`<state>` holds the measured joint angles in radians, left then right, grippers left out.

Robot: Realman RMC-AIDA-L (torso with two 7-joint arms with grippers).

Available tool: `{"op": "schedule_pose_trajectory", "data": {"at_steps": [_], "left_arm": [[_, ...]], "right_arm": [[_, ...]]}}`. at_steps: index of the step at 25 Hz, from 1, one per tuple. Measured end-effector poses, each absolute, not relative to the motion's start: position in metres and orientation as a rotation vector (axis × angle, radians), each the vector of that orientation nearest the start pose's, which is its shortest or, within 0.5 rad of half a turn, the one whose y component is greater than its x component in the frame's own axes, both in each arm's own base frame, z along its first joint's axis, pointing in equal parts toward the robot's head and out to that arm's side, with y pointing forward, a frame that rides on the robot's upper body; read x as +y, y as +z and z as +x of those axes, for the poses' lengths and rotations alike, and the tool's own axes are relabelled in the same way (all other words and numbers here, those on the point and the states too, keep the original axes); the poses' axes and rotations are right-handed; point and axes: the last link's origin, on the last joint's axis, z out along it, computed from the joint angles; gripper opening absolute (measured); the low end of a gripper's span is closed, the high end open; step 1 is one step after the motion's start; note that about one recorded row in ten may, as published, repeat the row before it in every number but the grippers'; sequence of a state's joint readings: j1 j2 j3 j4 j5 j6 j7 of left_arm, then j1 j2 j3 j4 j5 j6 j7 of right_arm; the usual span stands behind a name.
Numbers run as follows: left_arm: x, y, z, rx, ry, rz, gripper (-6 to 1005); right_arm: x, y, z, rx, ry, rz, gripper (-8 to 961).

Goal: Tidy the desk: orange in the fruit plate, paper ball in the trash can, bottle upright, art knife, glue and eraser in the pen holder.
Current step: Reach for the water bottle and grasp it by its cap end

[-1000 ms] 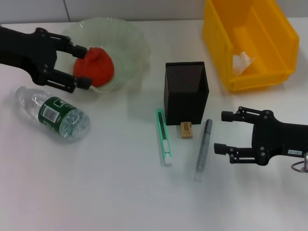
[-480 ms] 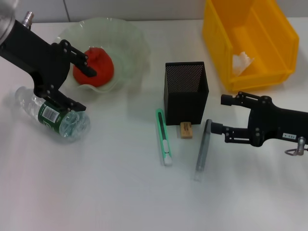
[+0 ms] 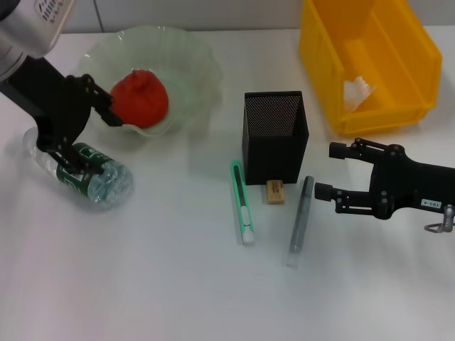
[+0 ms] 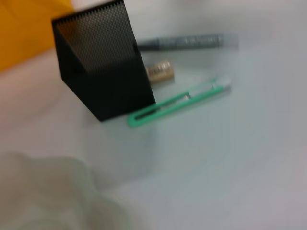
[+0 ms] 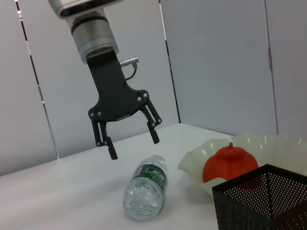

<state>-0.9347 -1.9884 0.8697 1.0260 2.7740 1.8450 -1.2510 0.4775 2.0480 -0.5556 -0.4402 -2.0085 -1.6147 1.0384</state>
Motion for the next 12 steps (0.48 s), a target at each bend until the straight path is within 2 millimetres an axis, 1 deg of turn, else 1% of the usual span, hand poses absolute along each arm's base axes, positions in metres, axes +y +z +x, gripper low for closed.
{"op": "schedule_pose_trajectory", "data": {"at_steps": [3,6,9,12], "left_arm": [[0.393,0.068,-0.18,0.47,0.703,-3.047,769],[0.39,0.068,-0.181,0.493,0.65,-3.052,769],[0.386,0.066,-0.178,0.485,0.483,-3.079,769],[0.381,0.065,-0.18,0.38,0.207,-3.081,768]], "right_arm": [[0.294,-0.012,0.292,0.475,0.814,-2.674,834],[0.294,-0.014,0.291,0.472,0.817,-2.674,835],[0.293,-0.015,0.29,0.469,0.826,-2.678,834],[0.291,-0.015,0.288,0.464,0.85,-2.681,834]]}}
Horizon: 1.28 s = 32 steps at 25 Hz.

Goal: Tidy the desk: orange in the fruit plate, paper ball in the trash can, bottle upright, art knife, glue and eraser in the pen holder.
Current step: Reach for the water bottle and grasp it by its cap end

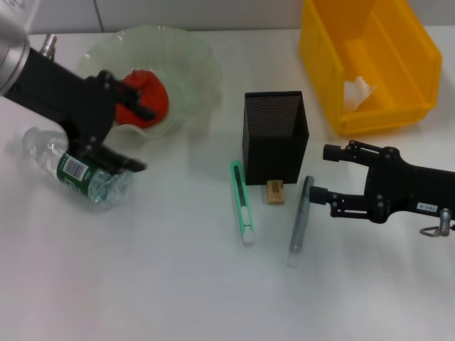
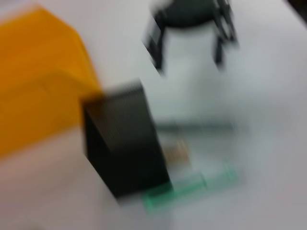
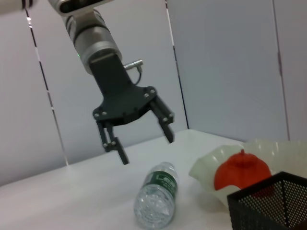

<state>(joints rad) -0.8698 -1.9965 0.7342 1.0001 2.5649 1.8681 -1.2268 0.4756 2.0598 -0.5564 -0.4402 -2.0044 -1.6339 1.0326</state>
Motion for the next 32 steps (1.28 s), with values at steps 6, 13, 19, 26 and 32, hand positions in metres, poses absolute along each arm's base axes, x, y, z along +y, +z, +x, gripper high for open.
{"op": "schedule_pose_trajectory", "data": {"at_steps": [6,13,19,26,32], "left_arm": [[0.371,0.059,-0.197,-0.026,-0.288,-2.994,768],[0.353,0.048,-0.216,-0.427,-0.598,-2.86,767],[0.343,0.031,-0.239,-0.78,-0.843,-2.711,766],[0.344,0.04,-0.267,-1.147,-0.883,-2.475,766],[0.339,0.059,-0.286,-1.291,-0.896,-2.333,765]], "right_arm": [[0.287,-0.012,0.289,0.469,0.878,-2.677,833],[0.289,-0.004,0.293,0.452,0.854,-2.667,830],[0.286,-0.004,0.295,0.408,0.833,-2.678,831],[0.283,-0.004,0.297,0.352,0.802,-2.716,830],[0.285,-0.004,0.295,0.328,0.792,-2.723,831]]}}
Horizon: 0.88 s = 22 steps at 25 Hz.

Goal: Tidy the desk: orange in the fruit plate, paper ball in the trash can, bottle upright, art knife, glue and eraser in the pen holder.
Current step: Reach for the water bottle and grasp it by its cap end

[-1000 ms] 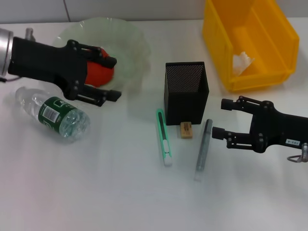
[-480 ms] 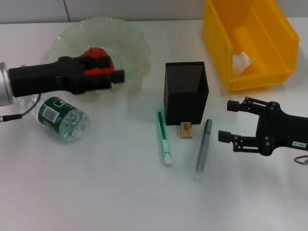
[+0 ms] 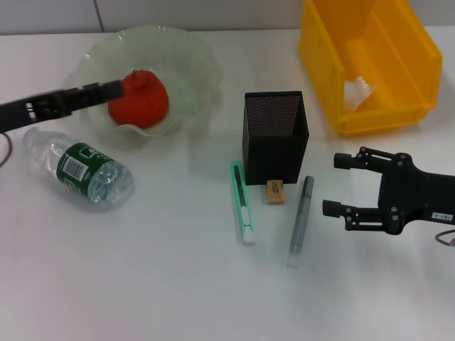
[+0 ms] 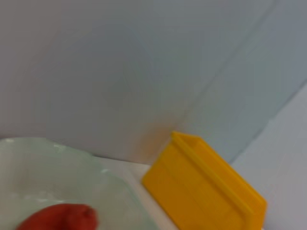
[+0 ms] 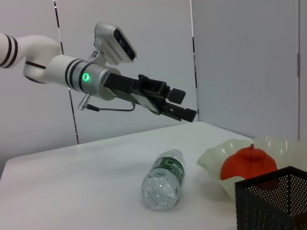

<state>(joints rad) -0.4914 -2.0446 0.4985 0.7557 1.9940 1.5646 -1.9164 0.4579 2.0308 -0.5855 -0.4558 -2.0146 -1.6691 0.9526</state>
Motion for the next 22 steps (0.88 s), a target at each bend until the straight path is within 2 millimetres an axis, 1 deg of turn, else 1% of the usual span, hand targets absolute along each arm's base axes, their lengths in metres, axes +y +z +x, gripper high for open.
{"op": "schedule_pose_trajectory", "data": {"at_steps": [1,2,4,5,6,7,8,10,11,14,16,19,22], "left_arm": [[0.337,0.067,-0.293,-1.312,-0.892,-2.298,765],[0.337,0.067,-0.293,-1.312,-0.892,-2.298,765],[0.335,0.077,-0.302,-1.356,-0.879,-2.253,765],[0.335,0.077,-0.302,-1.356,-0.879,-2.253,765],[0.334,0.084,-0.308,-1.38,-0.866,-2.224,765],[0.334,0.084,-0.308,-1.38,-0.866,-2.224,764],[0.334,0.088,-0.311,-1.396,-0.857,-2.202,764],[0.334,0.102,-0.322,-1.44,-0.818,-2.119,764],[0.334,0.102,-0.322,-1.44,-0.818,-2.119,764],[0.333,0.112,-0.332,-1.479,-0.79,-2.06,764],[0.333,0.112,-0.333,-1.487,-0.784,-2.054,764],[0.331,0.111,-0.342,-1.546,-0.727,-2.016,763],[0.331,0.111,-0.343,-1.561,-0.714,-2.006,763]], "right_arm": [[0.285,-0.004,0.295,0.325,0.79,-2.722,831],[0.286,-0.004,0.295,0.322,0.788,-2.723,831],[0.287,-0.004,0.295,0.318,0.786,-2.723,831],[0.287,-0.004,0.295,0.318,0.786,-2.723,831],[0.287,-0.004,0.294,0.313,0.785,-2.724,831],[0.287,-0.004,0.294,0.313,0.785,-2.724,830],[0.288,-0.004,0.294,0.311,0.785,-2.724,830],[0.29,-0.004,0.292,0.305,0.786,-2.725,830],[0.29,-0.004,0.292,0.305,0.786,-2.725,830],[0.29,-0.005,0.292,0.306,0.783,-2.723,831],[0.291,-0.005,0.292,0.306,0.78,-2.721,831],[0.292,-0.005,0.292,0.305,0.777,-2.719,831],[0.292,-0.005,0.292,0.306,0.777,-2.72,830]]}}
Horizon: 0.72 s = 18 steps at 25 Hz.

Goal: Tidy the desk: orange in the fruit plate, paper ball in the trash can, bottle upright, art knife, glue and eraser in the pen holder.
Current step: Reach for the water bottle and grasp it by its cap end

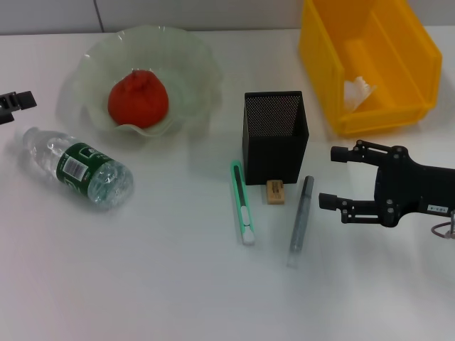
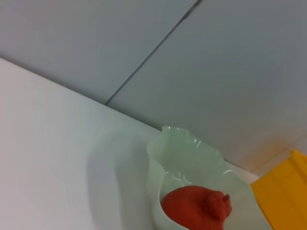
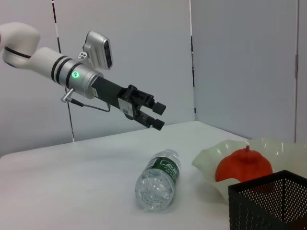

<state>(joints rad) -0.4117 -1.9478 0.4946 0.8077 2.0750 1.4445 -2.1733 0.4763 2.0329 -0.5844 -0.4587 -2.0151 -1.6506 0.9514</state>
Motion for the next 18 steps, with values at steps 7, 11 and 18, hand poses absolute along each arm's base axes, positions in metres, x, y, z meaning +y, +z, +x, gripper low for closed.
{"op": "schedule_pose_trajectory", "data": {"at_steps": [7,11,18], "left_arm": [[0.3314,0.1084,-0.3457,-1.621,-0.695,-1.971,762],[0.3327,0.1099,-0.349,-1.655,-0.666,-1.937,762],[0.3336,0.1088,-0.3523,-1.704,-0.643,-1.902,761]], "right_arm": [[0.2935,-0.0049,0.2904,0.3,0.779,-2.721,830],[0.2947,-0.0052,0.289,0.297,0.781,-2.723,831],[0.2951,-0.0053,0.2882,0.292,0.782,-2.727,831]]}}
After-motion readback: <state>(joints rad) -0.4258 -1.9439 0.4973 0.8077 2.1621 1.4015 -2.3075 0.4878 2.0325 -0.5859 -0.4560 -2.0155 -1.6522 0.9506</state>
